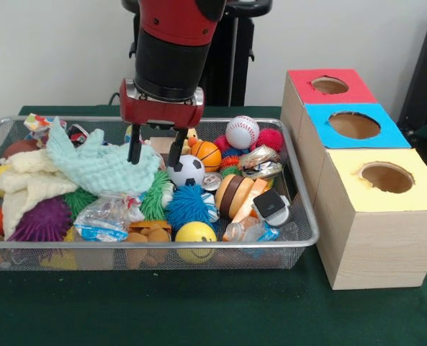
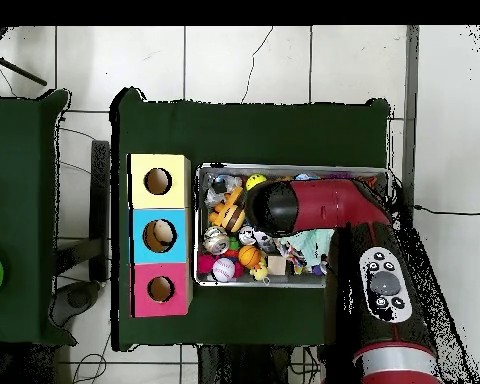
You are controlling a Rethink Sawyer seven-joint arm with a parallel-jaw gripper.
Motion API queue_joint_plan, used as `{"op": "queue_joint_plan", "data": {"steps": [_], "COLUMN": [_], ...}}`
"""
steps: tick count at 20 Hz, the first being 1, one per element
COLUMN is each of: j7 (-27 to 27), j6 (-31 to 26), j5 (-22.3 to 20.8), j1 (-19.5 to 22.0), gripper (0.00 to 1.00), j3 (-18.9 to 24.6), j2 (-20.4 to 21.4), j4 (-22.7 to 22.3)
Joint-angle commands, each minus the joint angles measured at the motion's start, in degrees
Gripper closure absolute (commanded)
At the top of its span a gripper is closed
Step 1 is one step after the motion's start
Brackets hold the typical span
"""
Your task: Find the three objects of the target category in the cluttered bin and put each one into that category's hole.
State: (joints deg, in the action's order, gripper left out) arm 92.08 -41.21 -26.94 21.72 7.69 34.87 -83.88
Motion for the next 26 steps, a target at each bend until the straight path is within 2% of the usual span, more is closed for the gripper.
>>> {"op": "queue_joint_plan", "data": {"steps": [1,4,8,13,17,26], "j7": [-6.5,-5.6,-3.0,-4.1,-5.0,-11.3], "j6": [-2.1,-2.0,0.2,-0.9,-2.3,-7.4], "j5": [-2.5,-3.7,-3.7,-3.3,-3.2,-2.2], "j1": [-0.3,-1.4,-1.6,-1.1,-0.9,1.8], "gripper": [0.0,0.0,0.0,0.0,0.0,0.0], "j3": [5.2,3.9,3.2,4.2,4.5,7.3], "j2": [-2.8,-3.2,-2.8,-3.4,-5.1,-11.4], "j4": [2.2,3.5,2.4,3.3,6.4,15.6]}}
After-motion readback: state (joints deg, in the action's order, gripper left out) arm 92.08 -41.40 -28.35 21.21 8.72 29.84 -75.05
